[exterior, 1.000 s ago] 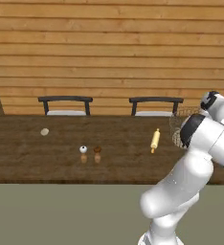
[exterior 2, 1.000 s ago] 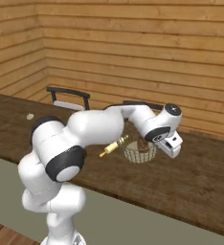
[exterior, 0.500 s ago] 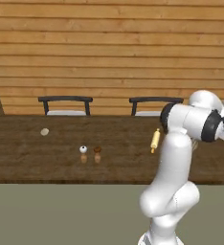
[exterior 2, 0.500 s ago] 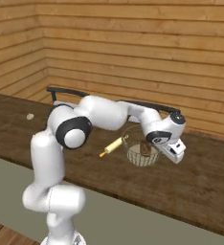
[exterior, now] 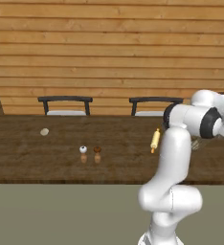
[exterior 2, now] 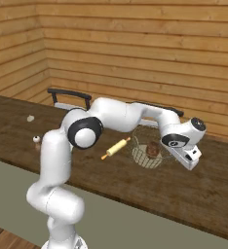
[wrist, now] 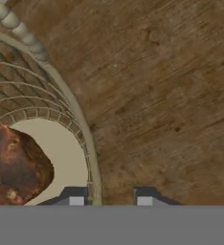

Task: Open the cabinet, pick up the bread from the cabinet and place it in the basket. Then move the basket to the dining counter.

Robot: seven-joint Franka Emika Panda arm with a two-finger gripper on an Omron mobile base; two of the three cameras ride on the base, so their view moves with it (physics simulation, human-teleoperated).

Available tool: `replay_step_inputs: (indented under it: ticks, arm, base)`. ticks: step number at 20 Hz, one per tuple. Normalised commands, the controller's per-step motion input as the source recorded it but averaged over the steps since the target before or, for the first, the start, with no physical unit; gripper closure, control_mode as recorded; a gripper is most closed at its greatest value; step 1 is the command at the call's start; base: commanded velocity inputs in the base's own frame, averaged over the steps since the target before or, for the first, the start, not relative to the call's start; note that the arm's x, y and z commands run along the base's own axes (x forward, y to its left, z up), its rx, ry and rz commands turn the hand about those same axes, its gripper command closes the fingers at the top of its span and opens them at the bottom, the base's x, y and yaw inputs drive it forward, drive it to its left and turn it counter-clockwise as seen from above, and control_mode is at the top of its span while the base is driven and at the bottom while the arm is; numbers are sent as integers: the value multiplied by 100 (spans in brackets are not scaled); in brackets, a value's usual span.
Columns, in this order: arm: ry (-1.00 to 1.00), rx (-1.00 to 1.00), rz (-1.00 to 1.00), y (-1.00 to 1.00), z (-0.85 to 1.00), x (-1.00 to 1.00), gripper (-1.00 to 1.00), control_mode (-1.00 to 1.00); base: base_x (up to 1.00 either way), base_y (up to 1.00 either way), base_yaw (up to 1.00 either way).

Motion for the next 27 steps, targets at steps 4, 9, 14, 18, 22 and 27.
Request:
replay_step_inputs:
  ticks: [4,9,14,18,22,27]
  arm:
    - [-17,2,-1,39,48,-31,-100,-100]
    - [-24,2,-1,46,55,-72,-100,-100]
    - [-36,0,0,100,49,-84,-100,-100]
    - [-29,-3,0,100,56,-72,-100,-100]
    - [-13,-7,0,91,95,-59,-100,-100]
    - [0,-8,4,91,89,-70,-100,-100]
  base:
    - [0,0,0]
    - [0,0,0]
    - [0,0,0]
    - [0,0,0]
    - [0,0,0]
    - [0,0,0]
